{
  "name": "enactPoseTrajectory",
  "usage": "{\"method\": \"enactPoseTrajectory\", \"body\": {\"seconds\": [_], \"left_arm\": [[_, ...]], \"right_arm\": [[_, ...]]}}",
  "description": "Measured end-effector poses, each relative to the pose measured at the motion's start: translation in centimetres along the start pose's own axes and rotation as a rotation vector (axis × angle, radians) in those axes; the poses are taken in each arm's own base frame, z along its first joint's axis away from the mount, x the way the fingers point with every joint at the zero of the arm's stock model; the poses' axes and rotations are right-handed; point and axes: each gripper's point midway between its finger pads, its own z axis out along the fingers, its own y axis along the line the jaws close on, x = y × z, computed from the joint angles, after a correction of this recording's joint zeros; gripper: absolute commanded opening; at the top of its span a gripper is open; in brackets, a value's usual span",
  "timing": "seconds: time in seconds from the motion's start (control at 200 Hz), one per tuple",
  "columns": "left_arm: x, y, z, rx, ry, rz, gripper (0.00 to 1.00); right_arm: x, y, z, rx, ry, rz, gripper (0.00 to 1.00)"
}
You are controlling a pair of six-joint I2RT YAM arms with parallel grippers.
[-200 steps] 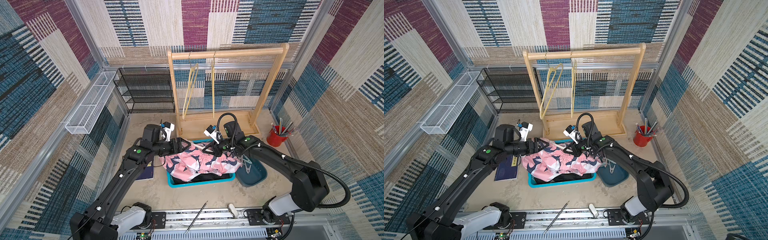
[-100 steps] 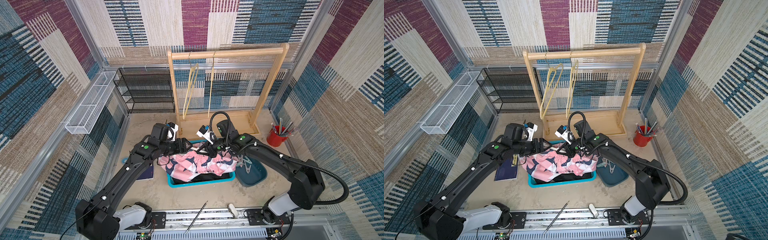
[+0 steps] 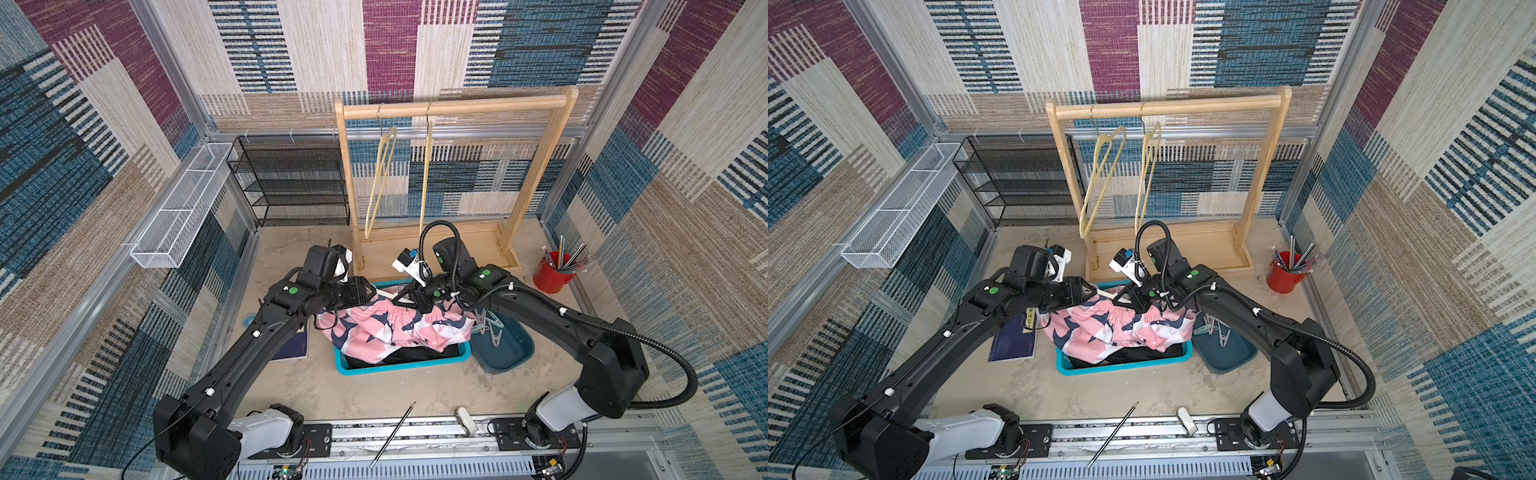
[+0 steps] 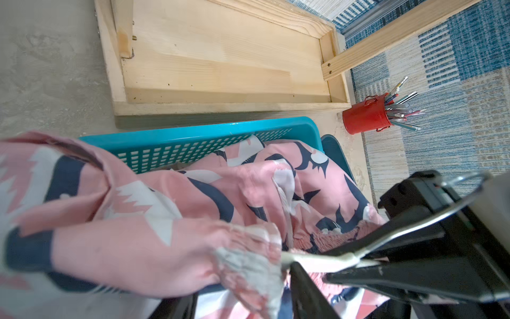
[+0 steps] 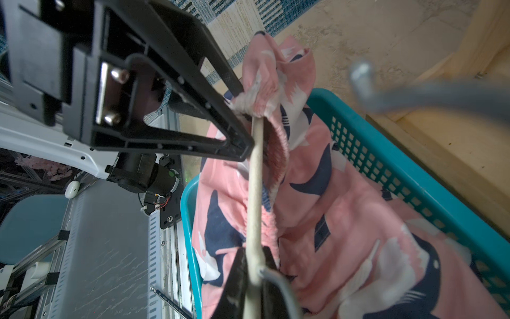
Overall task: Remove the clothespins securing shorts to the hanger
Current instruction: Remove the shorts from the hanger.
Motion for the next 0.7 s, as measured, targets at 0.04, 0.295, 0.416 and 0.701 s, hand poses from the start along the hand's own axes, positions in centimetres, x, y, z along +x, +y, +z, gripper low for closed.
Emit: {"method": "enactPoseTrajectory", "body": {"seconds": [0.04, 0.295, 0.416, 0.701], "left_arm": [[0.0, 0.0, 0.0, -0.001, 0.000, 0.003, 0.48], [-0.3, -0.1, 0.1, -0.002, -0.003, 0.021, 0.32], [-0.4, -0.1, 0.3, 0.000, 0.000, 0.023, 0.20], [-0.2, 0.3, 0.3, -0.021, 0.008, 0.026, 0.00]], "right_arm": [[0.1, 0.1, 0.0, 0.003, 0.003, 0.000, 0.07], [0.7, 0.4, -0.6, 0.024, 0.010, -0.002, 0.06], [0.8, 0.4, -0.9, 0.041, 0.012, 0.000, 0.05], [0.6, 0.7, -1.5, 0.052, -0.001, -0.011, 0.04]]}}
